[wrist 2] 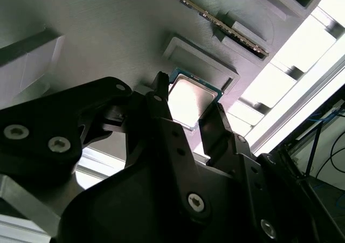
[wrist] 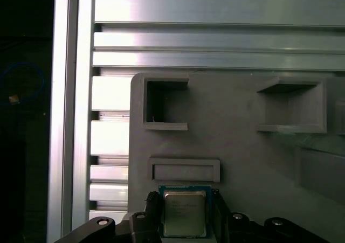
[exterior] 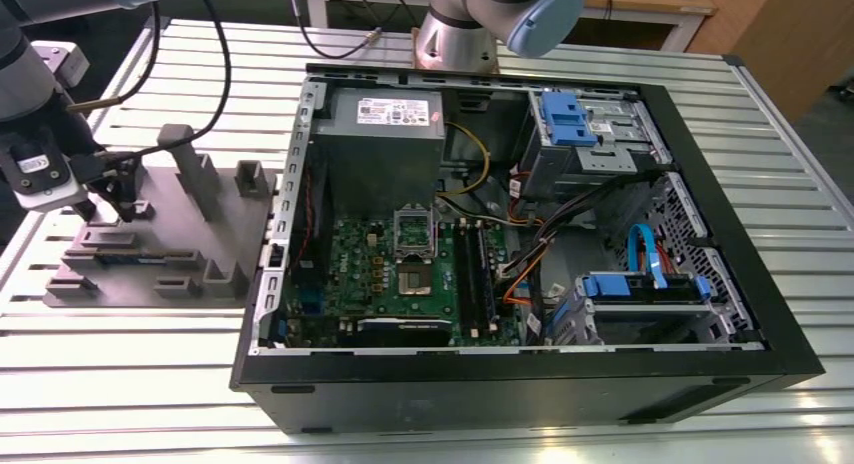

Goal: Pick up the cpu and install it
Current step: 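Pick up the cpu and move it towards the insertion slot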

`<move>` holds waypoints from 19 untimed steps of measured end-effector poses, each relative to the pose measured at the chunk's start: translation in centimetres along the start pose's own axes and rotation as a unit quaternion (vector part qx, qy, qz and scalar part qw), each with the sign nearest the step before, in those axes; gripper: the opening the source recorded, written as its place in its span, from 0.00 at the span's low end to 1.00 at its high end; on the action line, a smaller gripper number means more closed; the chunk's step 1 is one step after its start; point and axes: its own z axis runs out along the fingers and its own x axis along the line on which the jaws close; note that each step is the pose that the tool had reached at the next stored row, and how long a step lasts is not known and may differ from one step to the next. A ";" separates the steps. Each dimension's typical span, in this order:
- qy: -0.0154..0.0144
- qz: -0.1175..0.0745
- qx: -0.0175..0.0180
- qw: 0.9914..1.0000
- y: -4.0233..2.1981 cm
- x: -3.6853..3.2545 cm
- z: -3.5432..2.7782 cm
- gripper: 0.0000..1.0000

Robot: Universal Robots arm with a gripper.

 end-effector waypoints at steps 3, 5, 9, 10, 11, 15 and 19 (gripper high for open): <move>0.000 0.000 0.000 1.000 0.00 0.00 -0.06 0.47; 0.000 0.000 0.000 1.000 0.01 0.00 -0.12 0.47; 0.000 0.000 0.000 1.000 0.01 0.00 -0.23 0.47; 0.000 0.000 0.000 1.000 0.01 0.00 -0.25 0.47; 0.000 0.000 0.000 1.000 0.01 0.00 -0.28 0.47; 0.000 0.000 0.000 1.000 0.01 0.01 -0.38 0.47; 0.000 0.000 0.000 1.000 0.02 0.01 -0.52 0.47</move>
